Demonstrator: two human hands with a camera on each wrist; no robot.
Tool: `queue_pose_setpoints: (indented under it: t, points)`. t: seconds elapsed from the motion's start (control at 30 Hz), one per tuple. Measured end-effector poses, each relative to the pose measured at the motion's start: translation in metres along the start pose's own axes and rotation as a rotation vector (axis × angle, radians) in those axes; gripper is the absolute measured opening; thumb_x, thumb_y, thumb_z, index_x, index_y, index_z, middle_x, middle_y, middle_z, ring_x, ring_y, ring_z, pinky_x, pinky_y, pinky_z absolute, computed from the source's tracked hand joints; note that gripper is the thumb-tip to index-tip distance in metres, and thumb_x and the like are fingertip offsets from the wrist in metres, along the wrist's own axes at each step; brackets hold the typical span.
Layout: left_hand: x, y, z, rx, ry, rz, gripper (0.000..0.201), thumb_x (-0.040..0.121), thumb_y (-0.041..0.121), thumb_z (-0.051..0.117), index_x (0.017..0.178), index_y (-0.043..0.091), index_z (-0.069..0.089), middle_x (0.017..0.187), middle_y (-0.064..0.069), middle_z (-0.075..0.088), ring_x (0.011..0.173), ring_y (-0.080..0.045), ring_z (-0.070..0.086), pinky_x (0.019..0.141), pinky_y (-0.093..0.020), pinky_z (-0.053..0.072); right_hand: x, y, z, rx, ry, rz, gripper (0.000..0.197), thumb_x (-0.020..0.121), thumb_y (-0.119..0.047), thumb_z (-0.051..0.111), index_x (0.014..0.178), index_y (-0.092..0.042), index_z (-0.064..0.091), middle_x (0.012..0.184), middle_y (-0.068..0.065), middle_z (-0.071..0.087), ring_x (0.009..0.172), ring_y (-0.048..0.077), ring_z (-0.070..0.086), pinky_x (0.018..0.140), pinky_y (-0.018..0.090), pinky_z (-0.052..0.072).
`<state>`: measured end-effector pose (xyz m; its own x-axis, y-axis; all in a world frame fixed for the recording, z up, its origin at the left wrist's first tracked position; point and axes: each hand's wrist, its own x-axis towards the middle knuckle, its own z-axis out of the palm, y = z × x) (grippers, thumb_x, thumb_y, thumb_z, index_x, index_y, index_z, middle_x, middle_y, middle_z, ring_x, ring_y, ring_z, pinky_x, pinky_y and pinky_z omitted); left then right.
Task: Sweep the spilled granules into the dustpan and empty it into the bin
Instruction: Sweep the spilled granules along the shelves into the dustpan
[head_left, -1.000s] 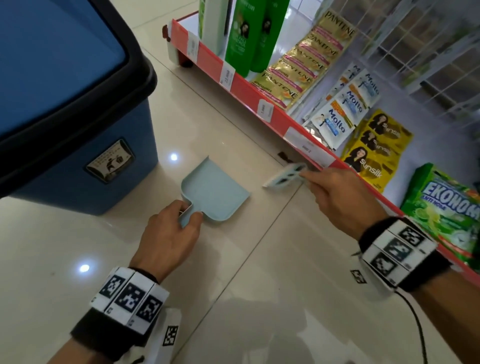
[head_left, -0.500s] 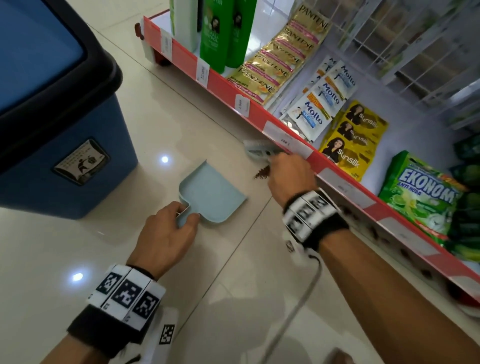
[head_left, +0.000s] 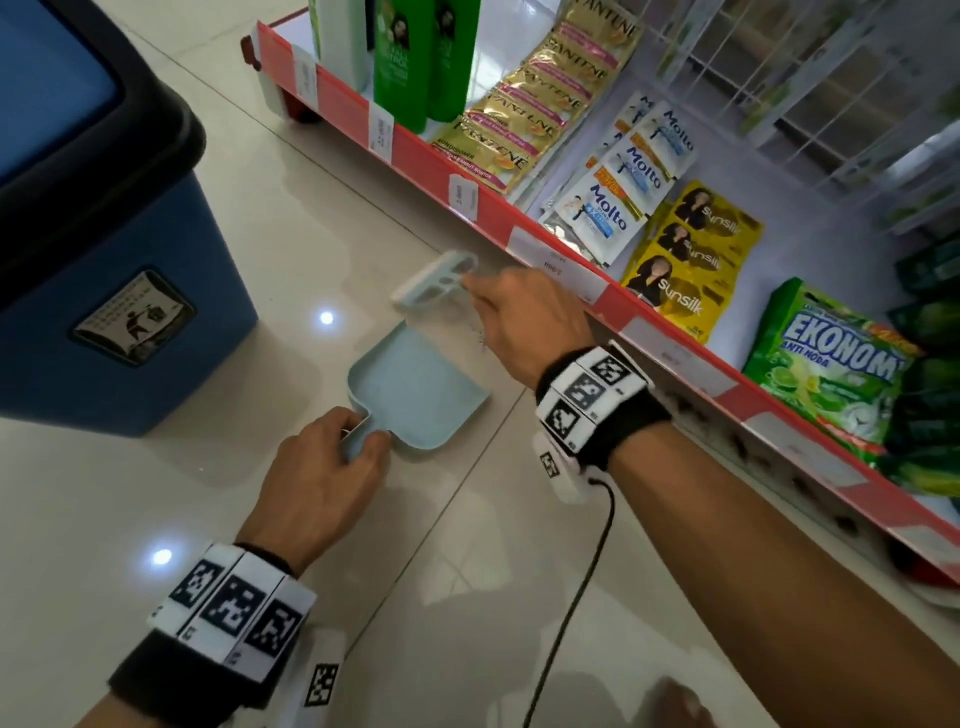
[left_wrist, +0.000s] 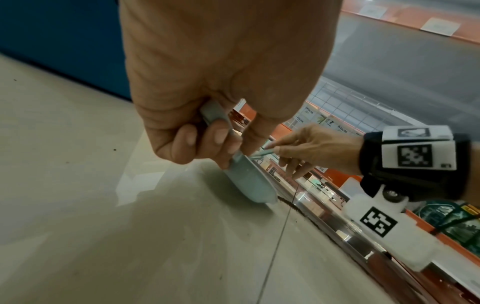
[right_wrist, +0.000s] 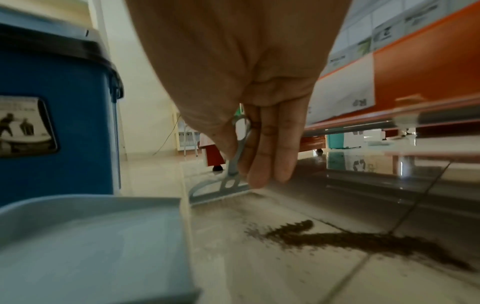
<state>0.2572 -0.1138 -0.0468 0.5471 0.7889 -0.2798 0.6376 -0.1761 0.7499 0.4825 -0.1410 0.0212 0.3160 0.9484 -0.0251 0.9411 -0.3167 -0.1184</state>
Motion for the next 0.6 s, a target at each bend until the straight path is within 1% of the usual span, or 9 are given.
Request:
queue_pose_setpoints:
  t: [0.07, 0.17, 0.2, 0.27, 0.33, 0.37, 0.47, 0.5, 0.6]
  points:
    - [-0.006, -0.002, 0.001, -0.005, -0.002, -0.005, 0.031, 0.095, 0.041, 0.053, 0.075, 0.017, 0.054, 0.058, 0.003, 0.053, 0.052, -0.01, 0.048, 0.049, -0.024, 0.036, -0.008, 0.012, 0.003, -0.026, -0.059, -0.009, 0.028, 0.102, -0.019, 0.046, 0.124, -0.019, 0.063, 0.096, 0.009, 0.069, 0.087, 0.024, 0.067, 0.068, 0.026, 0.045]
    - [-0.014, -0.008, 0.001, -0.018, -0.006, -0.023, 0.032, 0.094, 0.042, 0.053, 0.075, 0.015, 0.054, 0.058, 0.003, 0.052, 0.052, -0.01, 0.046, 0.049, -0.024, 0.036, -0.048, 0.044, -0.002, -0.044, -0.187, 0.022, 0.028, 0.102, -0.017, 0.044, 0.122, -0.018, 0.063, 0.094, 0.01, 0.068, 0.084, 0.025, 0.066, 0.073, 0.031, 0.054]
    - [-0.017, -0.009, 0.001, -0.018, -0.008, -0.028, 0.032, 0.094, 0.042, 0.053, 0.075, 0.015, 0.054, 0.058, 0.002, 0.053, 0.052, -0.009, 0.046, 0.049, -0.024, 0.036, -0.063, 0.056, -0.007, -0.073, -0.215, 0.04, 0.029, 0.102, -0.017, 0.043, 0.122, -0.019, 0.064, 0.09, 0.009, 0.068, 0.079, 0.022, 0.064, 0.07, 0.031, 0.054]
    - [-0.02, -0.012, 0.001, -0.027, -0.01, -0.043, 0.031, 0.094, 0.041, 0.052, 0.076, 0.016, 0.055, 0.059, 0.002, 0.053, 0.052, -0.009, 0.047, 0.05, -0.023, 0.036, -0.086, 0.076, -0.021, -0.103, -0.236, 0.062, 0.029, 0.101, -0.017, 0.045, 0.119, -0.019, 0.067, 0.082, 0.009, 0.068, 0.07, 0.021, 0.059, 0.064, 0.028, 0.046]
    - [-0.023, -0.013, 0.002, -0.033, -0.007, -0.051, 0.033, 0.095, 0.041, 0.053, 0.076, 0.015, 0.054, 0.058, 0.004, 0.051, 0.051, -0.009, 0.045, 0.05, -0.023, 0.036, -0.092, 0.085, -0.035, -0.083, -0.211, 0.067, 0.026, 0.098, -0.017, 0.048, 0.112, -0.018, 0.07, 0.08, 0.01, 0.068, 0.07, 0.025, 0.06, 0.06, 0.033, 0.044]
    - [-0.023, -0.013, 0.002, -0.036, -0.005, -0.054, 0.033, 0.095, 0.04, 0.053, 0.074, 0.015, 0.053, 0.057, 0.005, 0.049, 0.05, -0.008, 0.044, 0.05, -0.023, 0.035, -0.089, 0.084, -0.04, -0.05, -0.178, 0.063, 0.025, 0.098, -0.018, 0.048, 0.111, -0.02, 0.07, 0.079, 0.009, 0.067, 0.071, 0.026, 0.061, 0.058, 0.035, 0.044]
    - [-0.023, -0.009, 0.001, -0.036, -0.002, -0.062, 0.034, 0.096, 0.041, 0.053, 0.072, 0.016, 0.051, 0.056, 0.007, 0.047, 0.05, -0.006, 0.043, 0.05, -0.022, 0.034, -0.06, 0.056, -0.043, 0.077, -0.071, 0.0, 0.027, 0.102, -0.026, 0.044, 0.115, -0.024, 0.068, 0.071, 0.0, 0.063, 0.062, 0.015, 0.057, 0.055, 0.026, 0.039]
    - [-0.023, -0.008, 0.0, -0.04, 0.002, -0.062, 0.035, 0.096, 0.041, 0.054, 0.072, 0.016, 0.051, 0.056, 0.007, 0.047, 0.05, -0.007, 0.043, 0.05, -0.023, 0.034, -0.044, 0.041, -0.038, 0.105, -0.044, -0.022, 0.028, 0.102, -0.026, 0.043, 0.115, -0.023, 0.068, 0.072, 0.0, 0.064, 0.063, 0.014, 0.058, 0.057, 0.026, 0.042]
    - [-0.024, -0.006, -0.007, -0.064, 0.027, -0.056, 0.037, 0.094, 0.046, 0.053, 0.075, 0.014, 0.055, 0.059, 0.005, 0.05, 0.054, -0.01, 0.046, 0.052, -0.027, 0.037, 0.017, -0.009, -0.015, 0.172, -0.017, -0.058, 0.029, 0.102, -0.019, 0.042, 0.115, -0.019, 0.068, 0.089, 0.005, 0.069, 0.081, 0.022, 0.063, 0.077, 0.036, 0.054]
